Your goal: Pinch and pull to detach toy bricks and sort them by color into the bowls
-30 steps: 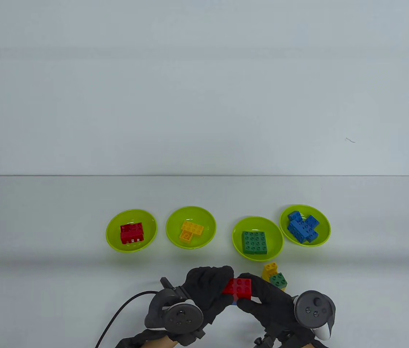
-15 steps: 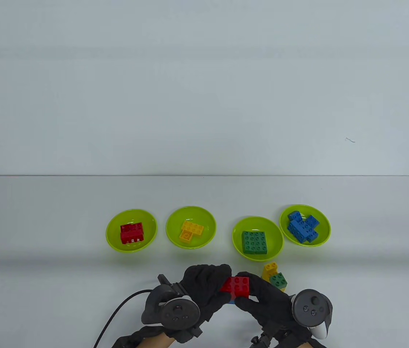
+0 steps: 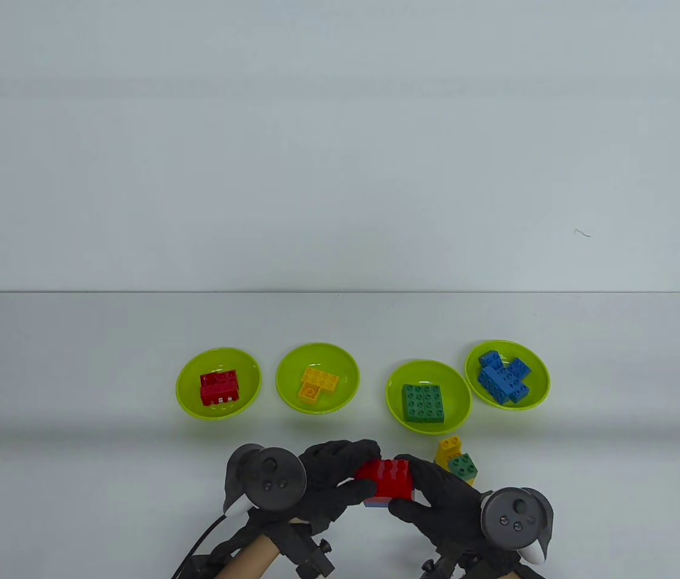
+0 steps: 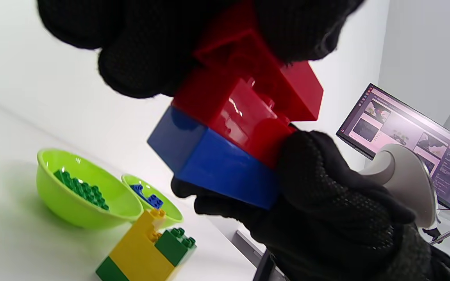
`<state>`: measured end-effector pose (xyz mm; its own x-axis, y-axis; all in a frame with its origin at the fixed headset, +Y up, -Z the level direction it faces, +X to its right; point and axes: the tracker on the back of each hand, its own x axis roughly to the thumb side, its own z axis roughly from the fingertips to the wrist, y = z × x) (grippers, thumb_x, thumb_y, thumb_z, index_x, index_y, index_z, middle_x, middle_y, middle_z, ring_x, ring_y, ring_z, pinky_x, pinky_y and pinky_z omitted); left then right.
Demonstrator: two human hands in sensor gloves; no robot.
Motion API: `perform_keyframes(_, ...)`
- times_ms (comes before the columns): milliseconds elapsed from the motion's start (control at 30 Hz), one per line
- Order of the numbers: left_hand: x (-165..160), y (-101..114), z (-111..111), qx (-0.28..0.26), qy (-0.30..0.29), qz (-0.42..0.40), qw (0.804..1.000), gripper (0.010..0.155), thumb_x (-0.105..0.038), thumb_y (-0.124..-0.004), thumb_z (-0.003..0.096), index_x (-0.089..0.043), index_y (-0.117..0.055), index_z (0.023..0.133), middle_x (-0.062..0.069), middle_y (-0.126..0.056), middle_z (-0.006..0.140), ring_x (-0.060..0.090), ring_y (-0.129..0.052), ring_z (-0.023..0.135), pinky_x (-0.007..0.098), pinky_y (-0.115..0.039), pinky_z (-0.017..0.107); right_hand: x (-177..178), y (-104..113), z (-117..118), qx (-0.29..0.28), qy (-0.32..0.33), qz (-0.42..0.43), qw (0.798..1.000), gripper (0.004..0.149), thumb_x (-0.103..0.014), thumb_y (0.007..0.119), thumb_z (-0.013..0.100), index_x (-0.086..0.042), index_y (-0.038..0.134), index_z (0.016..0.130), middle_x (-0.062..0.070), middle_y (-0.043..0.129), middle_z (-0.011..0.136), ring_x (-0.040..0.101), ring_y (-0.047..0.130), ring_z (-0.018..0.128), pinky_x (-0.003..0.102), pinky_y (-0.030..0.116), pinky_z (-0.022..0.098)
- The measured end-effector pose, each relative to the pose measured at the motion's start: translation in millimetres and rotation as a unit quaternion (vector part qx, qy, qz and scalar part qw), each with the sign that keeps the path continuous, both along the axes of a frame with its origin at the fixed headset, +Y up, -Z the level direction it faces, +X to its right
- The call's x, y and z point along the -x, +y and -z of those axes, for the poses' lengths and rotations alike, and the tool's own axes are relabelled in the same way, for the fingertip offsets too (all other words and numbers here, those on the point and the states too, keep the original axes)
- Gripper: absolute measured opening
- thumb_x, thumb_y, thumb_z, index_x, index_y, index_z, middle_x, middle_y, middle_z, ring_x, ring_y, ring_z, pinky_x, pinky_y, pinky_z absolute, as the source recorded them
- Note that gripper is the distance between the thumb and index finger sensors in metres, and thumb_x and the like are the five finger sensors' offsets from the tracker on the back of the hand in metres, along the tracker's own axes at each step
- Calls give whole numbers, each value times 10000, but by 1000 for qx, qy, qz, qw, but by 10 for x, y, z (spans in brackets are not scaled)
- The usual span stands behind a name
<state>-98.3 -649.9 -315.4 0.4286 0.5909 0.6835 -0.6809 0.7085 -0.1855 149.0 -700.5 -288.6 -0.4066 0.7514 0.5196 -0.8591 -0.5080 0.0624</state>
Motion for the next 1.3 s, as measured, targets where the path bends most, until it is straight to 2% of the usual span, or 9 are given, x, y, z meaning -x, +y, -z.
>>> perform_keyframes(133, 188, 130, 56, -49, 55, -3, 997, 638, -368, -753, 491, 9, -687, 1000, 284, -829, 888, 411, -884, 751, 580, -673, 619, -70, -13, 13, 3, -19, 0, 1000, 624, -377, 807, 480, -37, 675, 986, 194, 837, 920, 401, 881, 796, 537, 675, 644)
perform_keyframes(267, 548, 147, 329, -77, 159, 26, 984, 636, -342, -761, 503, 5, -646, 1023, 290, -788, 928, 422, -854, 793, 581, -656, 635, -117, 30, 24, 7, -28, 17, 999, 620, -380, 804, 483, -45, 673, 988, 187, 833, 926, 395, 877, 804, 534, 671, 650)
perform_keyframes(467, 1148, -80, 868, -20, 293, 101, 950, 638, -314, -765, 502, 0, -611, 1035, 287, -754, 952, 425, -831, 817, 575, -644, 644, -129, 41, 28, 9, -25, 25, 999, 622, -382, 805, 486, -51, 668, 995, 187, 829, 932, 394, 874, 808, 532, 670, 652)
perform_keyframes(700, 1557, -473, 1174, 51, 371, 173, 911, 638, -309, -770, 498, -10, -611, 1038, 281, -751, 960, 423, -827, 826, 573, -640, 651, -127, 38, 34, 13, -19, 28, 999, 618, -384, 805, 488, -54, 671, 993, 184, 828, 935, 393, 873, 811, 531, 669, 654)
perform_keyframes(900, 1612, -733, 1292, 75, 380, 202, 899, 636, -308, -775, 495, -13, -617, 1035, 281, -756, 956, 422, -829, 824, 572, -641, 652, -128, 7, 49, 18, -21, 27, 999, 621, -382, 808, 485, -50, 673, 992, 188, 832, 930, 396, 875, 805, 533, 670, 650)
perform_keyframes(1033, 1617, -705, 1329, 59, 368, 256, 892, 653, -332, -762, 501, -20, -593, 1049, 274, -734, 977, 422, -810, 847, 574, -623, 665, -131, -2, 60, 21, -23, 25, 999, 619, -382, 809, 486, -49, 675, 990, 188, 832, 929, 398, 876, 803, 533, 670, 649)
perform_keyframes(1100, 1600, -625, 1291, 63, 362, 264, 892, 743, -412, -761, 497, -6, -532, 1075, 297, -670, 1017, 455, -755, 883, 598, -582, 675, -137, -7, 60, 22, -25, 26, 999, 620, -383, 809, 487, -50, 674, 992, 192, 832, 929, 398, 875, 804, 533, 670, 649)
perform_keyframes(1167, 1551, -510, 1229, 63, 344, 248, 903, 794, -472, -741, 502, 9, -501, 1087, 320, -632, 1035, 481, -721, 901, 615, -556, 681, -142, -8, 64, 24, -25, 27, 999, 620, -382, 809, 488, -49, 673, 993, 187, 832, 930, 398, 875, 804, 533, 670, 649)
perform_keyframes(1300, 1259, -227, 984, 51, 254, 158, 953, 812, -499, -704, 522, 26, -474, 1098, 348, -596, 1050, 512, -686, 917, 638, -528, 683, -153, -11, 66, 29, -25, 38, 999, 621, -383, 808, 488, -50, 671, 994, 190, 829, 932, 396, 873, 807, 532, 670, 650)
